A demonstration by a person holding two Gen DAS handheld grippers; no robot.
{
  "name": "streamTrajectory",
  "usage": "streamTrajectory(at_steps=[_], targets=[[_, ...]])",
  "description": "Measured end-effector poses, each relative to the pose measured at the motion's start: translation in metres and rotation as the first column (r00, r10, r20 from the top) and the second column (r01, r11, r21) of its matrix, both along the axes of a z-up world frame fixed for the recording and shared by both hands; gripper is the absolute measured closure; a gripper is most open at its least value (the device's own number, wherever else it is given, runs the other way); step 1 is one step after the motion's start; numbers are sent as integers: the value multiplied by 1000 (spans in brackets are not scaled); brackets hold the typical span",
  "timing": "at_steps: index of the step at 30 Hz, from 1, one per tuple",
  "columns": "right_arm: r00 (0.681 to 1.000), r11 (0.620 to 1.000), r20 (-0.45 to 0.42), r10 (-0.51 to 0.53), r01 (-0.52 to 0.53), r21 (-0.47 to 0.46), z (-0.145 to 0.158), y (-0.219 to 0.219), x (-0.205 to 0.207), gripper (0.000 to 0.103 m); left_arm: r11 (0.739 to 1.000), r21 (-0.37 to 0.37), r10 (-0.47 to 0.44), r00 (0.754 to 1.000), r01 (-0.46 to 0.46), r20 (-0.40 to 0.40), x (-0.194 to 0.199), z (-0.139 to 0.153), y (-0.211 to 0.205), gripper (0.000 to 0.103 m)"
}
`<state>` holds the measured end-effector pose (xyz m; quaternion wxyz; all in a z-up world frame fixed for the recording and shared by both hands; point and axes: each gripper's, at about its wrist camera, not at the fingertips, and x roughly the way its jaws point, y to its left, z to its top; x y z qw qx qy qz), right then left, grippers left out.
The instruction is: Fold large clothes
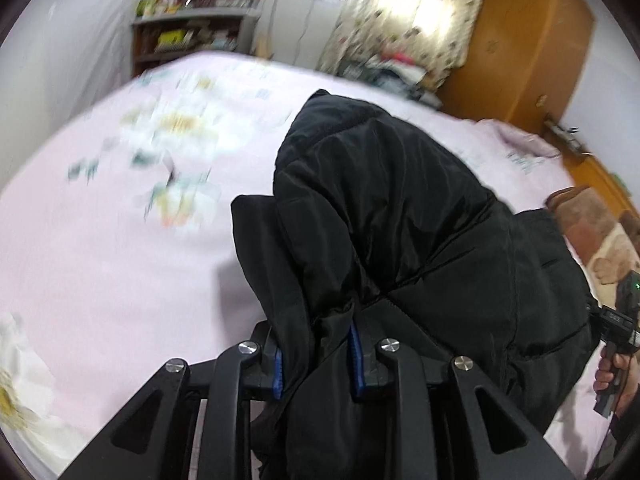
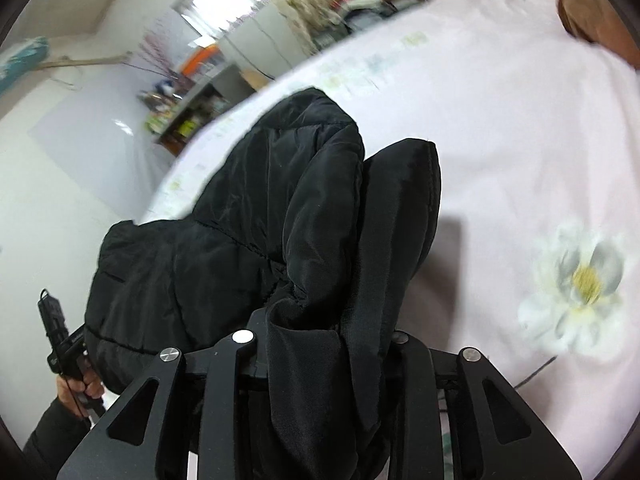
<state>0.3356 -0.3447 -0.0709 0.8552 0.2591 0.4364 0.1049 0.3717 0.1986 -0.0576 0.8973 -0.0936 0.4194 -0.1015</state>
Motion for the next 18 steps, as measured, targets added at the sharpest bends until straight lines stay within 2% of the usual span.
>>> streamTrajectory(at_steps=[2, 3, 5, 9, 13, 16, 18], targets=[[999, 999, -46, -22, 23, 23, -20, -6, 0, 58, 999, -20, 25, 999, -26, -28, -1, -17, 6, 72], [998, 999, -56, -31, 32, 22, -24, -9, 0, 51, 999, -27, 33, 999, -34, -29, -3, -21, 9, 70], [997, 999, -66, -46, 46, 10, -26, -15, -4, 44, 998, -36, 44, 999, -45, -24, -8, -23, 10, 67], [997, 998, -55, -58, 56, -25, -6, -20, -17, 42, 996, -44, 73, 997, -73, -17, -24, -10, 23, 62], [993, 975, 54, -103, 112, -193, 37, -16, -38, 42, 991, 13, 134, 988, -135, 83, -45, 23, 34, 64], [987, 961, 124, -99, 128, -247, 59, -5, -36, 42, 996, 25, 87, 986, -91, 140, -40, 45, 19, 64], [989, 954, 130, -68, 102, -281, 63, 11, -21, 42, 996, 79, 35, 986, -48, 160, -27, 48, -3, 63]])
